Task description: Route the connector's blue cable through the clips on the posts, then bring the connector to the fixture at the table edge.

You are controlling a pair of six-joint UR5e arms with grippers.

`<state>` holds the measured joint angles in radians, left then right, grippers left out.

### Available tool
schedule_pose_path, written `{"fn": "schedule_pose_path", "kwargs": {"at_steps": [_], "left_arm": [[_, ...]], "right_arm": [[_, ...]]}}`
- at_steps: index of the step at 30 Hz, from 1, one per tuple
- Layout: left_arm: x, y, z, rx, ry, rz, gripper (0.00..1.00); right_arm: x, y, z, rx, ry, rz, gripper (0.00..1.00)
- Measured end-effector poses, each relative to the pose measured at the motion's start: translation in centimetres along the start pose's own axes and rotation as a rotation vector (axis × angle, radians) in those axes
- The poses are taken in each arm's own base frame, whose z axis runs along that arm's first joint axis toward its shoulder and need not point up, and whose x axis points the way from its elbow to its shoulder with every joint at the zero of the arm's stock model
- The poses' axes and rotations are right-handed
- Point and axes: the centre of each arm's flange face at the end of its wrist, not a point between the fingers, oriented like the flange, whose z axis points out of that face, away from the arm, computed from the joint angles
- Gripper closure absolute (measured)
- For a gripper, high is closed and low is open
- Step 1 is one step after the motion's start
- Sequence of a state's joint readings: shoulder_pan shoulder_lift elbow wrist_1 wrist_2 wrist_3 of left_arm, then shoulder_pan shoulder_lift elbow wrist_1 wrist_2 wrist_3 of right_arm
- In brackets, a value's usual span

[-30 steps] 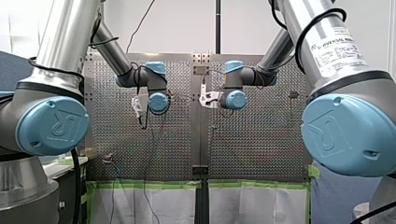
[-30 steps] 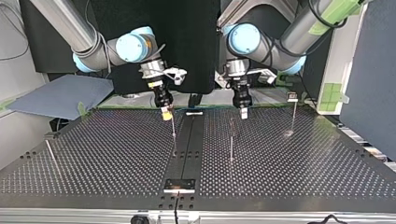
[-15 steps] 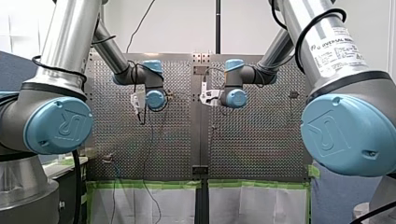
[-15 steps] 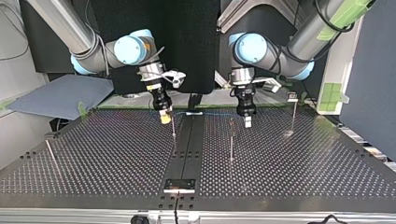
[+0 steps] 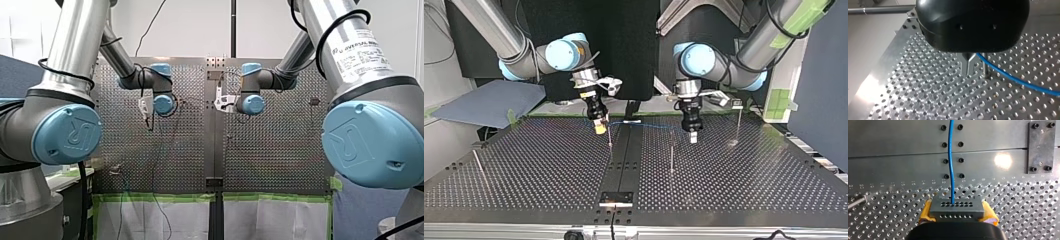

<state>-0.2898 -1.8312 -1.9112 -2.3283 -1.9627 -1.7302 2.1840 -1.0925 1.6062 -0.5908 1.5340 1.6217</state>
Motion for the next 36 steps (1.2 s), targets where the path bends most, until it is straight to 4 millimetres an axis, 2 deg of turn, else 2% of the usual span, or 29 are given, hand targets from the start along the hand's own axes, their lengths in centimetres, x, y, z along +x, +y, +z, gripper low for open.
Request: {"fn": "schedule_pose_path", "kwargs": {"at_steps": [13, 22, 34, 35, 36], "left_arm": [[1.0, 1.0, 2.1, 0.019, 0.006, -0.017, 0.98], [0.2, 1.4, 3.9, 0.031, -0.012, -0.036, 0.98], [0.2, 2.5, 4.6, 0.031, -0.003, -0.029, 0.98], [0.2, 2.5, 4.6, 0.034, -0.001, -0.028, 0.94], [0.2, 2.5, 4.6, 0.038, 0.001, -0.028, 0.94]], "right_arm": [[0.1, 0.6, 0.2, -0.017, 0.005, 0.003, 1.0], [0.5, 1.5, 0.6, -0.049, 0.019, 0.004, 1.0], [0.7, 3.2, 0.9, -0.081, 0.024, 0.002, 1.0], [0.7, 3.3, 1.0, -0.081, 0.024, 0.002, 1.0], [0.7, 3.3, 1.0, -0.081, 0.024, 0.002, 1.0]]}}
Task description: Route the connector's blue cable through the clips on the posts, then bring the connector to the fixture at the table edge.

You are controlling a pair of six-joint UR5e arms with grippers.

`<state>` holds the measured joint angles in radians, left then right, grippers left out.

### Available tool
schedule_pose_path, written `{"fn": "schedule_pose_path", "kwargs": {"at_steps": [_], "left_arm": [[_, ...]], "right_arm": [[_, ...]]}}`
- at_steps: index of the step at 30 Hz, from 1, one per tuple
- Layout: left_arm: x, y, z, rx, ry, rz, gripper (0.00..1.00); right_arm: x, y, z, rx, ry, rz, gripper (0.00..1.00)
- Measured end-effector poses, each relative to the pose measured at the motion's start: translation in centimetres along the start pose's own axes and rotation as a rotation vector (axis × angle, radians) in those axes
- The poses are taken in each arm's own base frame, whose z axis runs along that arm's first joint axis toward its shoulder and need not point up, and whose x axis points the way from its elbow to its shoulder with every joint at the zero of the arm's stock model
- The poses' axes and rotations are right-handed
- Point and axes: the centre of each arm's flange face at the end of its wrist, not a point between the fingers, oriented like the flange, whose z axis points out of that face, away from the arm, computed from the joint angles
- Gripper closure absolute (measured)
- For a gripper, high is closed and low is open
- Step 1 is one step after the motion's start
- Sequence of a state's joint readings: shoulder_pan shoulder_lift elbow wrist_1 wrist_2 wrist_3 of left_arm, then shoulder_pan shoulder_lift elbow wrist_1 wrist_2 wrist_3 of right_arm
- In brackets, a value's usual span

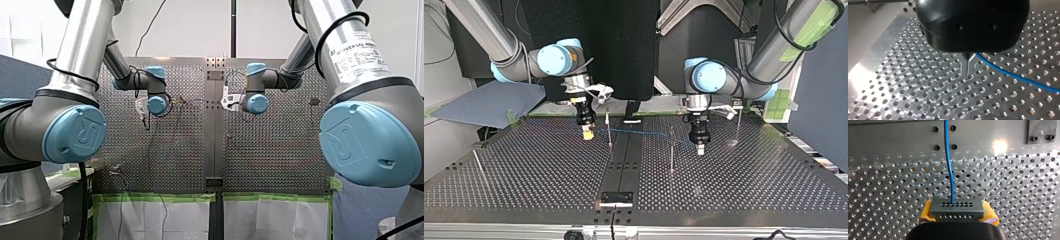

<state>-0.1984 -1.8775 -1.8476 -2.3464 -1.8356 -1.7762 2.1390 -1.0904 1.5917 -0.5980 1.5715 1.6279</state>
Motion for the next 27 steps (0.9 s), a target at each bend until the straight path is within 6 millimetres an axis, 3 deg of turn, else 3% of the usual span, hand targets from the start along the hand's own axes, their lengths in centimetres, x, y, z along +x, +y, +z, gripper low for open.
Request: {"fn": "schedule_pose_path", "kwargs": {"at_steps": [2, 3, 5, 12, 14, 15, 17, 18, 19, 27], "left_arm": [[0.0, -0.1, 0.0, 0.012, 0.003, 0.001, 0.65], [0.0, -0.1, 0.0, 0.017, 0.005, 0.002, 0.65], [0.1, -0.3, -0.1, 0.025, 0.012, 0.007, 0.55], [0.4, -0.5, -0.5, 0.036, 0.046, 0.026, 0.55], [0.5, -0.4, -0.6, 0.041, 0.057, 0.024, 0.37], [0.5, -0.4, -0.6, 0.045, 0.06, 0.023, 0.37], [0.6, -0.4, -0.6, 0.055, 0.07, 0.023, 0.12], [0.7, -0.4, -0.7, 0.06, 0.076, 0.025, 0.12], [0.7, -0.4, -0.7, 0.065, 0.081, 0.027, 0.02], [1.1, -0.8, -1.7, 0.064, 0.136, 0.072, 0.02]], "right_arm": [[0.0, 0.0, 0.0, 0.0, -0.002, 0.0, 1.0], [0.0, 0.0, 0.0, 0.001, -0.003, 0.0, 1.0], [0.0, 0.0, 0.0, 0.002, -0.005, 0.0, 1.0], [-0.1, 0.0, -0.1, 0.003, -0.009, 0.0, 1.0], [-0.1, 0.0, -0.1, 0.004, -0.009, 0.0, 1.0], [-0.1, 0.0, -0.1, 0.004, -0.009, 0.0, 1.0], [-0.1, 0.0, -0.1, 0.005, -0.01, 0.0, 1.0], [-0.1, 0.0, -0.1, 0.005, -0.011, 0.0, 1.0], [-0.1, 0.0, -0.1, 0.005, -0.013, 0.0, 1.0], [-0.3, 0.0, -0.2, 0.005, -0.027, -0.004, 1.0]]}}
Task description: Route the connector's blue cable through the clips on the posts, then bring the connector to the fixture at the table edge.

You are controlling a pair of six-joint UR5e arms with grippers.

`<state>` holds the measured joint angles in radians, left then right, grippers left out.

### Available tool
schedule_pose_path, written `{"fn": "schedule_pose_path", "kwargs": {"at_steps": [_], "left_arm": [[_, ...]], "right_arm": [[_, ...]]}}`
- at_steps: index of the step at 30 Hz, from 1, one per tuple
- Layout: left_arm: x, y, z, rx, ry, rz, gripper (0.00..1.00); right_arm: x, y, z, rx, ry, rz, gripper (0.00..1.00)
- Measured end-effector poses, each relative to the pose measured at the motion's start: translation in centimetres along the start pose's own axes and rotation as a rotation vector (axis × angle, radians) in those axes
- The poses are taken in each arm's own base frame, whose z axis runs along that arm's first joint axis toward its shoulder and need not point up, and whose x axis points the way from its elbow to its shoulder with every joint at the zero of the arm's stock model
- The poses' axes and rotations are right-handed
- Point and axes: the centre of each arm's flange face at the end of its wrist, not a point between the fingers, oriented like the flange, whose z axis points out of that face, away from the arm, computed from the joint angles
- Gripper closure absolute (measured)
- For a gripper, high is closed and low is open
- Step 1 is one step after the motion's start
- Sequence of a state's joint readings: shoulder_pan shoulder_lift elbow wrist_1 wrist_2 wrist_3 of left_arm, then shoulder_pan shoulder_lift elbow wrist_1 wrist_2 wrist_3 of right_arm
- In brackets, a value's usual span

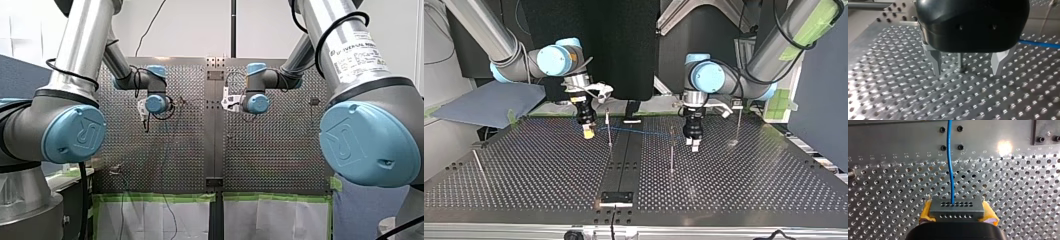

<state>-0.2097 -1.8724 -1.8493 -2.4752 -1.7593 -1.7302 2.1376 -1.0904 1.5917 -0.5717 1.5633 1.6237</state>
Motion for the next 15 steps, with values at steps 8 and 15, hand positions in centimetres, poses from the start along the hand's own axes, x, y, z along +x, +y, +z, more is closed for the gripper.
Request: {"fn": "schedule_pose_path", "kwargs": {"at_steps": [8, 15], "left_arm": [[0.5, -0.5, -1.7, 0.05, 0.062, -0.03, 0.02], [-0.5, -0.9, -3.3, 0.103, 0.036, -0.091, 0.02]], "right_arm": [[-0.1, 0.0, 0.0, 0.001, -0.005, -0.001, 1.0], [-0.1, 0.0, -0.1, 0.001, -0.009, -0.001, 1.0]]}}
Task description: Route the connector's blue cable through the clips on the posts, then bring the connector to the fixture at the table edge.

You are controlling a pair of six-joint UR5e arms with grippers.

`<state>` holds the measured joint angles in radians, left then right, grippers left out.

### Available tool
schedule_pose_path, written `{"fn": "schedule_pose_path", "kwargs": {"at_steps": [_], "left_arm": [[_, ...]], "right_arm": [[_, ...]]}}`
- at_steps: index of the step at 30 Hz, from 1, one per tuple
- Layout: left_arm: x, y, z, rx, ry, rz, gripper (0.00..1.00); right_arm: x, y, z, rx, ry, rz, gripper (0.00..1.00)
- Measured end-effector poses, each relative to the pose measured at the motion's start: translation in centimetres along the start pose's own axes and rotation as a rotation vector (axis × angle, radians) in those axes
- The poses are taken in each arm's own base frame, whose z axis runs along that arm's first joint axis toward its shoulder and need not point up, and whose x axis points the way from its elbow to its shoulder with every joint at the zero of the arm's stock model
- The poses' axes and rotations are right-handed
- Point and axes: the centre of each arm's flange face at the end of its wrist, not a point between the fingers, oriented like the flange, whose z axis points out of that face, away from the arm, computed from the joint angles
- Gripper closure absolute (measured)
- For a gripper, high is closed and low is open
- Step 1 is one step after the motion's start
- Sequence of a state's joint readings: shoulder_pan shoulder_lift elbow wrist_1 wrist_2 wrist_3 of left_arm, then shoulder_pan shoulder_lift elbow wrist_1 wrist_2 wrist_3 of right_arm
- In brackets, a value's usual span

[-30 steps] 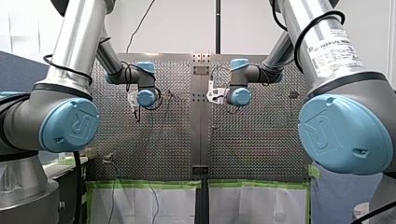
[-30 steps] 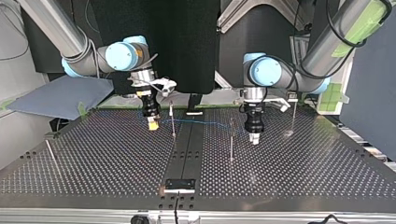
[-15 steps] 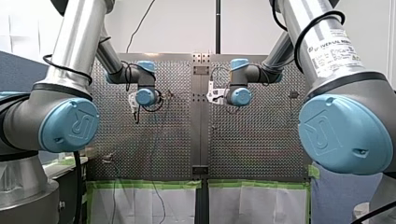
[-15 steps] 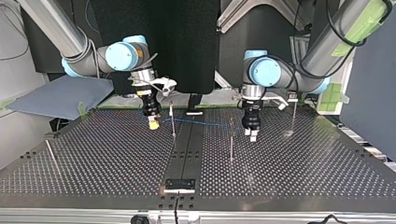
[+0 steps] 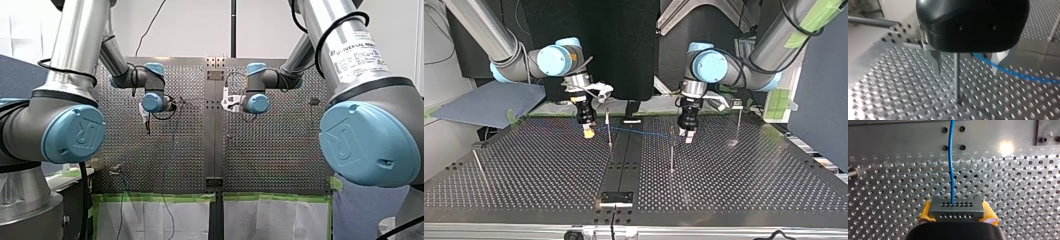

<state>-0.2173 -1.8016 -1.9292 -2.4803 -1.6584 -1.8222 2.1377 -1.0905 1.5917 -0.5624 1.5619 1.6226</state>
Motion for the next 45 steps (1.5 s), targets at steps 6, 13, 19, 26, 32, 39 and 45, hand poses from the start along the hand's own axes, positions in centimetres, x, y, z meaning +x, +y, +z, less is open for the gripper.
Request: {"fn": "schedule_pose_path", "kwargs": {"at_steps": [6, 13, 19, 26, 32, 39, 45], "left_arm": [[-1.1, -0.5, -1.6, 0.015, 0.0, -0.045, 0.02], [-1.7, -0.9, -3.4, 0.02, 0.017, -0.051, 0.02], [-1.6, -1.3, -3.8, 0.035, 0.03, -0.033, 0.02], [-1.4, -1.9, -4.2, 0.05, 0.045, 0.011, 0.02], [-1.3, -2.0, -4.3, 0.051, 0.049, 0.034, 0.02], [-1.3, -2.0, -4.3, 0.052, 0.05, 0.044, 0.02], [-1.6, -2.1, -4.4, 0.053, 0.045, 0.056, 0.02]], "right_arm": [[0.0, 0.0, 0.0, 0.0, -0.002, 0.002, 1.0], [-0.1, -0.1, -0.1, 0.001, -0.008, 0.002, 1.0], [-0.1, -0.2, -0.2, 0.002, -0.013, 0.003, 1.0], [-0.2, -0.4, -0.2, 0.005, -0.015, 0.004, 1.0], [-0.2, -0.4, -0.3, 0.005, -0.021, 0.004, 1.0], [-0.2, -0.4, -0.3, 0.006, -0.022, 0.004, 1.0], [-0.2, -0.2, -0.3, 0.005, -0.022, 0.004, 1.0]]}}
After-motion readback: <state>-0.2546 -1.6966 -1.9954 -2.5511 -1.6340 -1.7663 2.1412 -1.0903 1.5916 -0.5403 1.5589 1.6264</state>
